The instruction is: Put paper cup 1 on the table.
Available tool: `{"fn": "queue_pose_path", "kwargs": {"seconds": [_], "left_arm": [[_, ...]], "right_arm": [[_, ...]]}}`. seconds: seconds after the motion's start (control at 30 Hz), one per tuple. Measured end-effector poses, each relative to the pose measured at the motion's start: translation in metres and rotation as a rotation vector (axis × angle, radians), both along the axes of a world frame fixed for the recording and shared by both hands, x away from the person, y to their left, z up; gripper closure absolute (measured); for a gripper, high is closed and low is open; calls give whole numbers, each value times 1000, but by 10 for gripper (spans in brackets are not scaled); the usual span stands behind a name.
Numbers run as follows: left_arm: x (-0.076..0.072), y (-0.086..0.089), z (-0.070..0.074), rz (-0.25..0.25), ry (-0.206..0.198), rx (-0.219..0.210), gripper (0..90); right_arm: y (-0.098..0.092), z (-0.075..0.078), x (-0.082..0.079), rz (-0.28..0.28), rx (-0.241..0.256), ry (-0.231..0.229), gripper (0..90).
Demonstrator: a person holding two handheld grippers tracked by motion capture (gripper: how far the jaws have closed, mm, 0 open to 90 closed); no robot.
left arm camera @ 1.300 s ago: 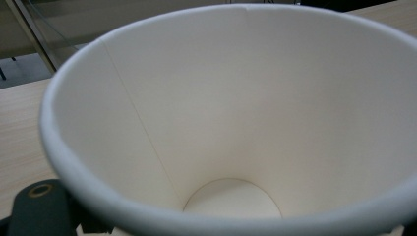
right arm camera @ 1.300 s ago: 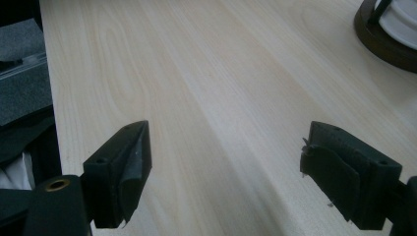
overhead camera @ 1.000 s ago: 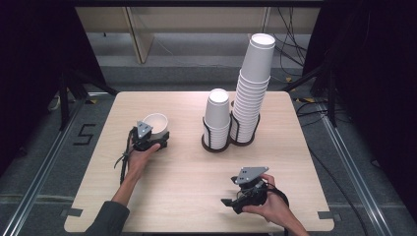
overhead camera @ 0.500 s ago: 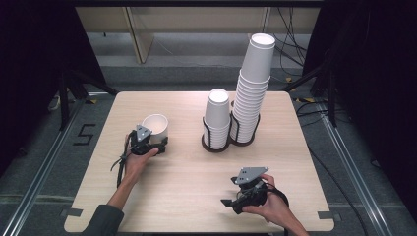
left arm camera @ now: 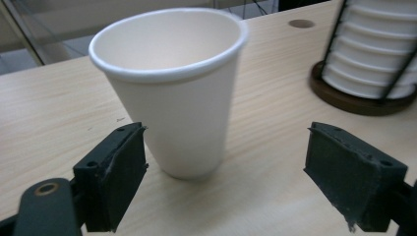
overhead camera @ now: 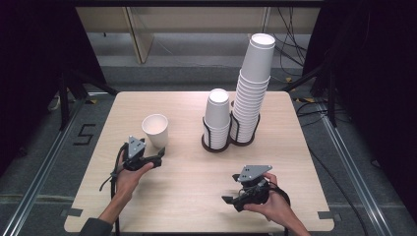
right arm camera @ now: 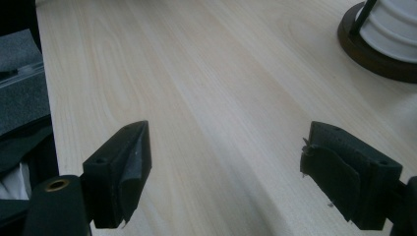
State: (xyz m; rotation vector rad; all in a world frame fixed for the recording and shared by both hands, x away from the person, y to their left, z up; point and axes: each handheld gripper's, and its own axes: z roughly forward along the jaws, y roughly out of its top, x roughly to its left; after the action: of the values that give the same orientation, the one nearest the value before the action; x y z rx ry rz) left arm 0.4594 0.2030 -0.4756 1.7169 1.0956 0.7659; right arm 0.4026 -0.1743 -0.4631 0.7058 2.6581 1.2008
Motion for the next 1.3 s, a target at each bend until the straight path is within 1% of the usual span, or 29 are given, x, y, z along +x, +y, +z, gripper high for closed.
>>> {"fn": "queue_pose_path", "kwargs": {"seconds": [0.03, 0.07, 0.1, 0.13, 0.17, 0.2, 0.23, 0.3, 0.33, 0.37, 0.4, 0.43, 0.5, 0.57, 0.6, 0.7, 0.73, 0.77, 0.8, 0.87, 0.9, 0.93, 0.97, 1.03, 1.07, 1.1, 1.13, 1.27, 1.3], "left_arm": [[-8, 0, 3, -2, -9, -2, 150], [-14, -1, 5, -14, -16, -11, 150], [-21, -1, 7, -18, -21, -29, 150], [-26, -1, 8, -22, -25, -33, 149], [-32, -1, 9, -30, -25, -24, 148], [-38, -2, 10, -40, -30, -40, 148], [-43, -2, 10, -43, -27, -48, 148], [-51, -3, 10, -54, -28, -72, 148], [-55, -3, 10, -56, -24, -75, 147], [-57, -3, 9, -59, -23, -80, 147], [-61, -3, 8, -61, -21, -79, 147], [-64, -3, 7, -65, -23, -88, 147], [-68, -4, 6, -73, -14, -88, 147], [-71, -5, 4, -83, -26, -92, 147], [-73, -5, 3, -93, -21, -91, 148], [-79, -7, 1, -104, -4, -96, 147], [-81, -9, -1, -107, -3, -103, 147], [-84, -10, -2, -115, -1, -104, 147], [-85, -11, -3, -117, 2, -104, 147], [-90, -14, -4, -117, 10, -97, 147], [-92, -15, -6, -120, 10, -102, 147], [-94, -17, -6, -123, 16, -96, 147], [-96, -19, -7, -125, 15, -101, 147], [-100, -21, -7, -129, 15, -98, 148], [-102, -22, -8, -137, 12, -92, 147], [-105, -23, -9, -141, 13, -78, 147], [-107, -25, -10, -150, 14, -72, 147], [-114, -31, -11, -172, 17, -68, 147], [-114, -33, -11, -180, 7, -63, 147]], "right_arm": [[-1, 1, 0, -7, 3, -5, 190], [-1, 1, 0, -8, 9, -7, 190], [-2, 1, 0, -6, 7, -1, 190], [-2, 1, 0, -12, 7, 0, 190], [-2, 1, -1, -20, 6, 7, 190], [-2, 1, -1, -19, 6, 8, 191], [-2, 1, -1, -20, 6, 4, 191], [-2, 1, -1, -21, 7, 2, 191], [-2, 1, -1, -21, 7, 1, 191], [-2, 1, -1, -18, 5, -2, 191], [-3, 1, 0, -12, 3, -16, 191], [-3, 1, -1, -13, 7, -7, 191], [-3, 0, 0, -13, 8, -8, 191], [-3, 0, 0, -14, 4, -15, 191], [-3, 0, -1, -22, 5, -1, 191], [-4, 1, 0, -20, 10, -4, 192], [-4, 1, 1, -24, 13, -13, 192], [-5, 1, 0, -36, 15, 1, 192], [-5, 0, 2, -30, 15, -1, 192], [-6, 0, 1, -39, 14, 6, 192], [-6, -1, 2, -27, 15, -7, 191], [-7, -1, 2, -27, 16, -3, 192], [-7, -1, 1, -36, 14, 5, 192], [-8, -2, 2, -32, 18, 0, 191], [-8, -2, 3, -30, 18, 0, 191], [-9, -2, 2, -42, 21, 4, 190], [-9, -2, 3, -34, 20, -1, 190], [-9, -3, 2, -35, 15, 2, 190], [-9, -3, 2, -32, 15, 5, 190]]}}
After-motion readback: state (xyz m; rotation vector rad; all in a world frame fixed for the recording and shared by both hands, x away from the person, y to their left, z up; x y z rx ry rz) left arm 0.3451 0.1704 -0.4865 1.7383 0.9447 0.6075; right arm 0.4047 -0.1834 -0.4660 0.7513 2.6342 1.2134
